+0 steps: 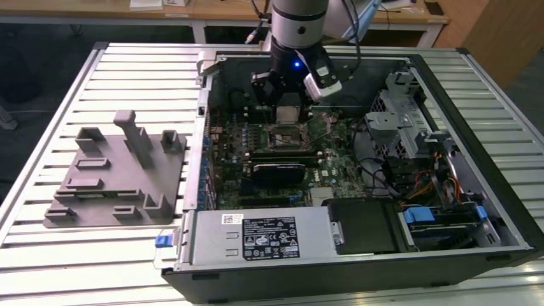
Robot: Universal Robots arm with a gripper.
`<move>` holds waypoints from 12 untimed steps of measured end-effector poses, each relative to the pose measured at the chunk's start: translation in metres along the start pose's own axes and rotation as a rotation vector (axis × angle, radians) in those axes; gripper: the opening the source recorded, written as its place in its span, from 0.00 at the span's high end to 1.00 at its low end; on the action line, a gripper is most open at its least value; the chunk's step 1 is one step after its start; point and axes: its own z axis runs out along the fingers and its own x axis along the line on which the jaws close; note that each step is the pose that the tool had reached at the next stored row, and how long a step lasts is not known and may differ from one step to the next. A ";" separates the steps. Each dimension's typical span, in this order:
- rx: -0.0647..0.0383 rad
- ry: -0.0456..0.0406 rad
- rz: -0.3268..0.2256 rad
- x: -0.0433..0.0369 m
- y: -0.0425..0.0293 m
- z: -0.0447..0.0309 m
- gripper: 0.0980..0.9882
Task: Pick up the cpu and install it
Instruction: 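Pick up the cpu and move it towards the insertion slot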
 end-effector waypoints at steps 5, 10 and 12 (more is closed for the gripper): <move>0.019 -0.0006 0.000 0.0001 0.0011 0.0023 0.50; 0.042 -0.0011 -0.001 -0.0004 0.0010 0.0070 0.50; 0.044 -0.0011 -0.001 -0.0014 0.0008 0.0097 0.50</move>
